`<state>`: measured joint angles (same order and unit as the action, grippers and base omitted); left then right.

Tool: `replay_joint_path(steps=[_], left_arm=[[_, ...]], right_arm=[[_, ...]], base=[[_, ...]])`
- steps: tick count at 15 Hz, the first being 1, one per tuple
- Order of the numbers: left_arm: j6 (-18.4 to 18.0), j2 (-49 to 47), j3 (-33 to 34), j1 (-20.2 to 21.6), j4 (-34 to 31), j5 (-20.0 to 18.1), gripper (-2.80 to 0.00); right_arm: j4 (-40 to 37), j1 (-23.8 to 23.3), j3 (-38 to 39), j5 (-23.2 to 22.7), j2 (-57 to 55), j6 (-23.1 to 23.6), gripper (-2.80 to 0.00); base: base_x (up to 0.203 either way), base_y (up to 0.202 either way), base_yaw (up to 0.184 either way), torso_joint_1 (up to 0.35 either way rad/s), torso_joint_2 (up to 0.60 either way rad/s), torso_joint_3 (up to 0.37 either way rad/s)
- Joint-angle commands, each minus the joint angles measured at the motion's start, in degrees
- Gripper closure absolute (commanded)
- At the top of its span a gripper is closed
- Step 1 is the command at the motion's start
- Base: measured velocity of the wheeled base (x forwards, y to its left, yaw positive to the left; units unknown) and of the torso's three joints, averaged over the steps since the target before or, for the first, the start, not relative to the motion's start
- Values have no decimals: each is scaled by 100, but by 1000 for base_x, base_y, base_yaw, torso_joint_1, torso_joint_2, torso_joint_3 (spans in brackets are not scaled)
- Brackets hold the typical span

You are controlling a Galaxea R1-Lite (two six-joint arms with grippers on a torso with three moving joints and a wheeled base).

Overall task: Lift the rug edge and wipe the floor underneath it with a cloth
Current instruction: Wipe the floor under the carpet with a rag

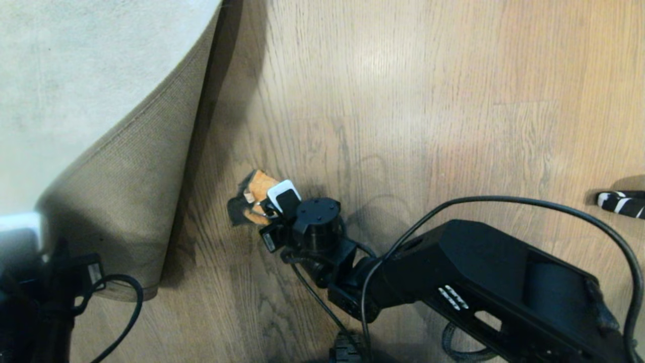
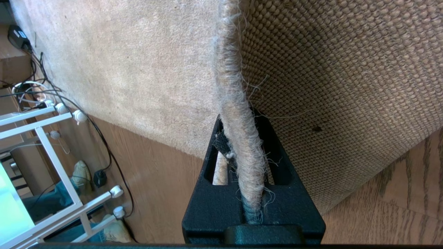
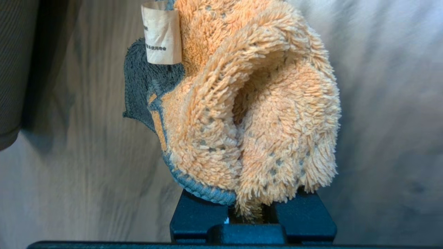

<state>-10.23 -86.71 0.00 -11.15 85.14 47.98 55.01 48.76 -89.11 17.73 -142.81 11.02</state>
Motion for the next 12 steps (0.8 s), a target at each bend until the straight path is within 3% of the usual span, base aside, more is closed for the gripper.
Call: replay_joint_path(steps=[1,9,12], left_arm=[[-14,-21,0,-1,55,36,0],[-14,-12,0,-1,55,44,0],[-14,-21,0,-1,55,44,0]], right_arm=[[81,189,230,39,77,5,0],[339,1673,1068,48,-37,-57,0],[342,1947,1078,80,-196,-98,0]], base=[[0,0,0,0,0,0],[0,0,0,0,0,0],[0,0,0,0,0,0]])
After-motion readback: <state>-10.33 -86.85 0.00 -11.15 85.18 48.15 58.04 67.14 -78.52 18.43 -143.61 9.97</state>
